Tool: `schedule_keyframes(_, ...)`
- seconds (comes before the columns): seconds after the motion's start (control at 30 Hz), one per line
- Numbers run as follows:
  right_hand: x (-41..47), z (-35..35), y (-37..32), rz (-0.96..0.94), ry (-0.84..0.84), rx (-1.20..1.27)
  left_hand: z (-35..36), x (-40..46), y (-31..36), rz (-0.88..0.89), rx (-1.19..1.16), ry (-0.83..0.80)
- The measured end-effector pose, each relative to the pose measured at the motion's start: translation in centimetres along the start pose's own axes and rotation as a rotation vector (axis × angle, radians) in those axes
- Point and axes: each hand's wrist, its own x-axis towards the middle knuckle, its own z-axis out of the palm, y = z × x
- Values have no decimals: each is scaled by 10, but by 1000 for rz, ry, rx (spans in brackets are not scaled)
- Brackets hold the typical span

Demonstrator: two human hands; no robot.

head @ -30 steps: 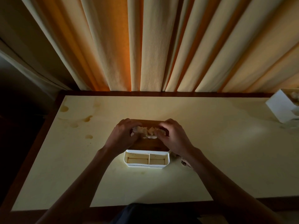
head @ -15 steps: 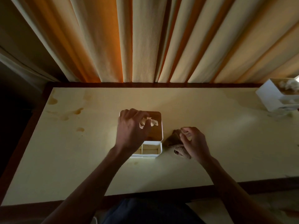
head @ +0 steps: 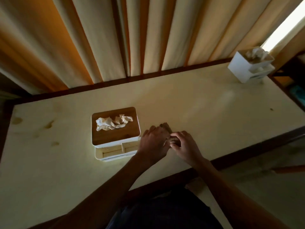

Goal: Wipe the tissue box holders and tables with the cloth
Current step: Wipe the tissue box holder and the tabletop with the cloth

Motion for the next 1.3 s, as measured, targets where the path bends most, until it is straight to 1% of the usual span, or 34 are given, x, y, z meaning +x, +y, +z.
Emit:
schedule_keyframes(0.07, -6, -7, 11, 12, 8, 28, 14, 5, 6, -81, 32, -172)
schedule_keyframes(0.13, -10, -18, 21, 26, -1, 49, 28, 7, 9, -126, 74, -301)
schedule_keyframes(0.2, -12, -30, 31, 26, -19, 33, 40, 9, 12, -135, 108, -367)
schedule_keyframes(0.23, -13, -36, 37, 29, -30, 30, 45, 10, 14, -127, 122, -371)
schedule_keyframes(0.3, -11, -48, 47, 26, -48, 37, 52, 13, 20, -100, 126, -325)
schedule_keyframes(0.4, -5, -68, 59, -2, -67, 78, 56, 23, 29, -71, 27, -205)
schedule_keyframes(0.5, 8, -92, 69, -25, -82, 199, 55, 40, 32, -92, -79, -44)
schedule_keyframes(0.6, 31, -119, 76, -30, -63, 268, 43, 70, 39, -133, -191, 57)
schedule_keyframes(0.7, 59, -143, 76, -60, -9, 244, 31, 101, 40, -160, -223, 120)
schedule_keyframes(0.8, 86, -164, 74, -132, 66, 235, 20, 125, 38, -147, -180, 205)
schedule_keyframes(0.9, 102, -180, 72, -275, 167, 250, 8, 141, 42, -116, -148, 327)
schedule_keyframes(0.97, 105, -183, 75, -382, 246, 224, 8, 143, 47, -60, -121, 396)
schedule_keyframes(1.03, 104, -178, 86, -440, 288, 163, 21, 137, 51, -45, -113, 405)
schedule_keyframes(1.1, 98, -167, 104, -476, 255, 79, 45, 122, 52, -94, -108, 405)
schedule_keyframes(1.17, 85, -150, 127, -507, 136, -21, 74, 100, 52, -135, -89, 344)
schedule_keyframes(1.23, 69, -134, 149, -540, 13, -99, 100, 77, 54, -124, -73, 217)
schedule_keyframes(1.3, 57, -125, 166, -535, -110, -97, 116, 57, 62, -110, -37, 160)
